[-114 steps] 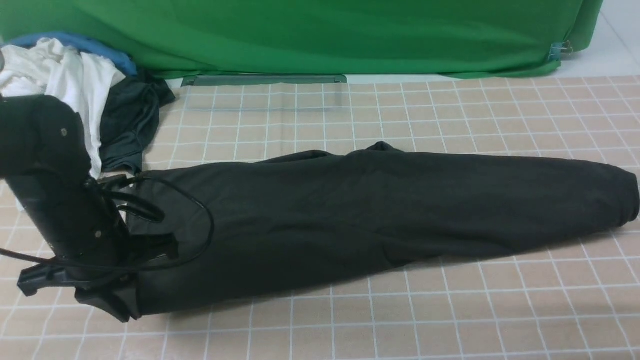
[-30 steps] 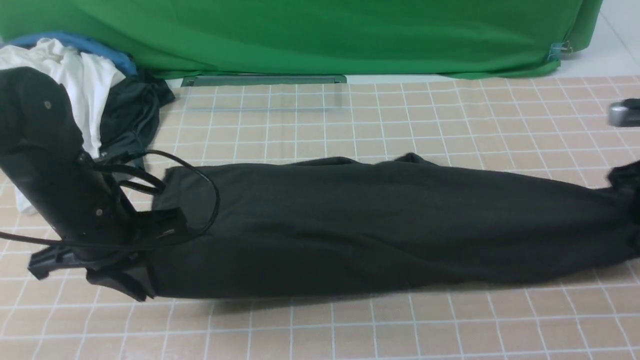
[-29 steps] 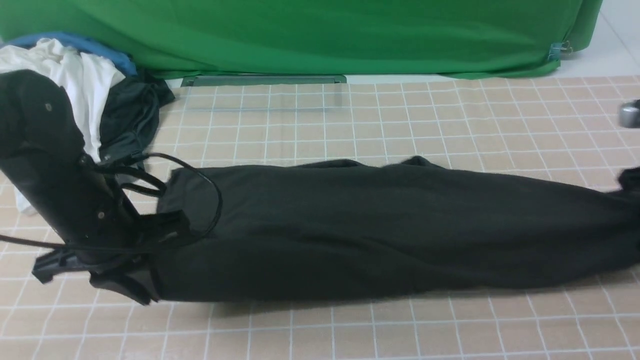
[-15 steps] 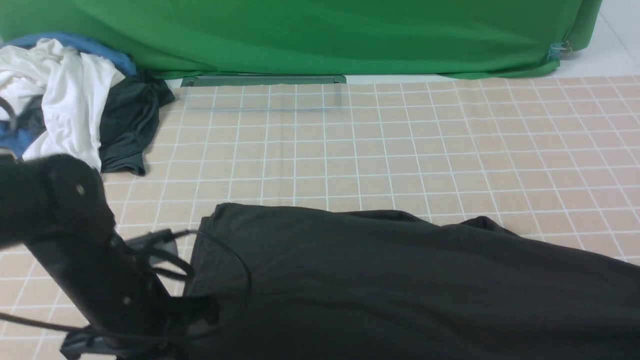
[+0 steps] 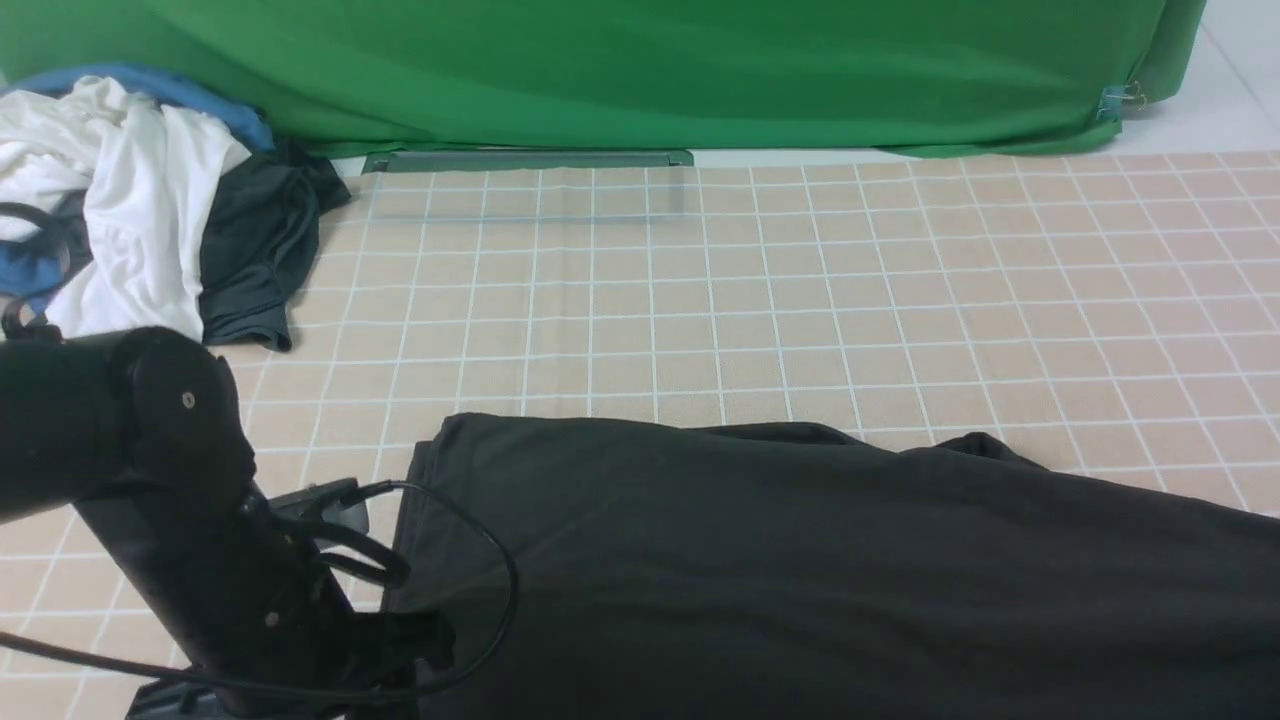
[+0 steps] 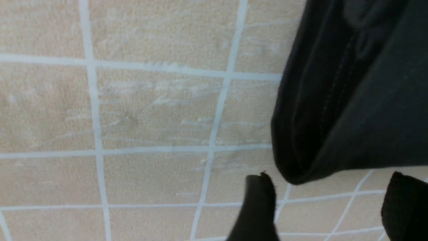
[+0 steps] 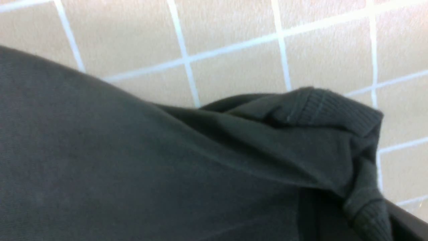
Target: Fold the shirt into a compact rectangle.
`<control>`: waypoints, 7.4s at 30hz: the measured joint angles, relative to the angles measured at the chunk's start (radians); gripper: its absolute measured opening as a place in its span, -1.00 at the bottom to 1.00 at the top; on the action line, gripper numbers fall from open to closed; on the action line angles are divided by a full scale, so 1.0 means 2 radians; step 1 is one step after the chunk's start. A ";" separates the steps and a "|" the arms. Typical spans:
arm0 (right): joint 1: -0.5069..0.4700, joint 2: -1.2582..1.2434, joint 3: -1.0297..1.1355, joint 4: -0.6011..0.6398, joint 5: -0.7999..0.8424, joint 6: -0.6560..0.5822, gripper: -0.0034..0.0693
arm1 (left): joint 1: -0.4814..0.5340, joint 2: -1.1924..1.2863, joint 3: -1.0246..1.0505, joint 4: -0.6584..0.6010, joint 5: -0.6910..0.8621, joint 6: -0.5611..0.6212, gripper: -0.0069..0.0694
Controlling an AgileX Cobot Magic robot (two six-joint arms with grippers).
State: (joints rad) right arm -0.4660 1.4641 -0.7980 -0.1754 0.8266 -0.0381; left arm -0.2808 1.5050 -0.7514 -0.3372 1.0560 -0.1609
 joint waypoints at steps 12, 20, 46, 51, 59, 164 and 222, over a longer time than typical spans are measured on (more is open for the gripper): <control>0.000 0.001 0.001 -0.006 -0.016 -0.001 0.31 | 0.000 0.000 -0.078 0.015 0.041 -0.004 0.70; 0.000 0.056 0.001 -0.006 -0.023 -0.001 0.41 | 0.000 0.000 -0.081 0.013 0.024 -0.004 0.70; 0.002 0.078 -0.067 -0.006 0.030 0.012 -0.60 | 0.000 0.000 -0.169 0.111 0.004 -0.033 0.70; 0.030 0.050 -0.109 -0.003 0.082 0.025 -0.60 | 0.000 0.000 -0.217 0.114 0.032 -0.024 0.59; 0.157 -0.016 -0.155 0.056 0.119 0.078 -0.60 | 0.009 0.000 -0.275 0.112 0.049 -0.011 -0.06; 0.608 -0.158 -0.139 0.060 0.132 0.126 -0.82 | -0.029 0.010 -0.038 0.036 -0.107 -0.016 -0.77; 0.608 -0.615 0.128 -0.021 -0.250 0.115 -0.67 | -0.029 -0.073 -0.222 0.101 0.008 -0.077 -0.77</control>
State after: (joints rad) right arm 0.7502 0.2347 -0.5417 -0.2165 0.3275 0.1911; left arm -0.3385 1.3584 -1.1947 -0.1350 1.0714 -0.3148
